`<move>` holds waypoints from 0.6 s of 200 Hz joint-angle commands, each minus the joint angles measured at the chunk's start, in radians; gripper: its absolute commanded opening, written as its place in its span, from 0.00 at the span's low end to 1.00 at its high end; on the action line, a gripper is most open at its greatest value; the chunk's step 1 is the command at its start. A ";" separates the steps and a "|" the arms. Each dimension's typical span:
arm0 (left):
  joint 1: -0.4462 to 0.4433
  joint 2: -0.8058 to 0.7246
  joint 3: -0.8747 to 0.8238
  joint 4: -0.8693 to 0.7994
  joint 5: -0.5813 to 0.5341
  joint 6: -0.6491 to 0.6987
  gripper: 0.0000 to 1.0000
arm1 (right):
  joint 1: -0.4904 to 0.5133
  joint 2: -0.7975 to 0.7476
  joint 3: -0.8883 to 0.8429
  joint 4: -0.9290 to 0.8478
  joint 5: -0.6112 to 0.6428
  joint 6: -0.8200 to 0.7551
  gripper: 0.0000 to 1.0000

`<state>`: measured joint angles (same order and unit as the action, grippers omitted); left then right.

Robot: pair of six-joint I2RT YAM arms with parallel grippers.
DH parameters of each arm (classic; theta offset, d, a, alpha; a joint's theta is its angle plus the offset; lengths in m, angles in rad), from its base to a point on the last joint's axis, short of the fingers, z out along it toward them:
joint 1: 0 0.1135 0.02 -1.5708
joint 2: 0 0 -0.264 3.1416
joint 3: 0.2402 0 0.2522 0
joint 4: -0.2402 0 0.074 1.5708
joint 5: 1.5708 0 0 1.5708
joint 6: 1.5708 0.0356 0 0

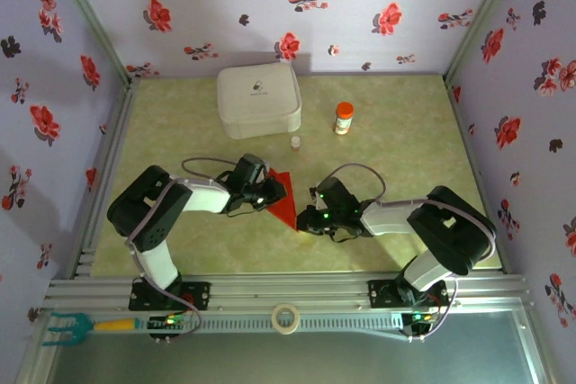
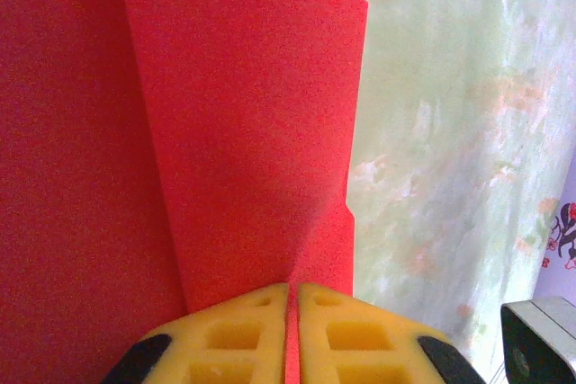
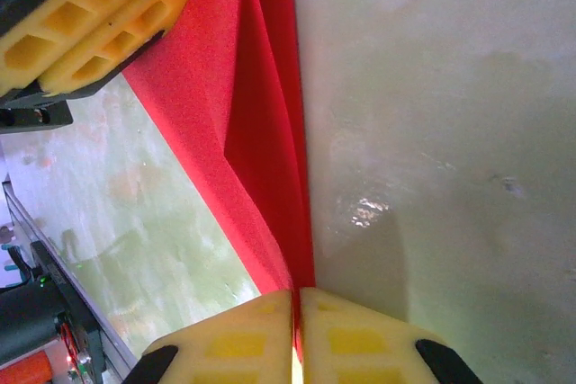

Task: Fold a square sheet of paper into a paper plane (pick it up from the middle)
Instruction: Fourth fold the wing at the center of the table.

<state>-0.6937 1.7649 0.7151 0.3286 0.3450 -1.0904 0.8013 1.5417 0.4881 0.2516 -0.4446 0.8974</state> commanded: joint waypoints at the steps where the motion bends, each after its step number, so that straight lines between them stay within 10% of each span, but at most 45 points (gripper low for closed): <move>1: 0.004 0.005 -0.026 -0.059 -0.032 0.002 0.12 | 0.016 -0.006 -0.031 -0.128 0.003 -0.008 0.11; 120: 0.006 0.000 -0.028 -0.065 -0.034 0.005 0.12 | 0.027 -0.023 -0.054 -0.147 0.012 0.002 0.05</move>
<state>-0.6956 1.7649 0.7147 0.3244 0.3561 -1.0908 0.8101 1.5219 0.4751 0.2329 -0.4374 0.8986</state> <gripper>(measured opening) 0.122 0.076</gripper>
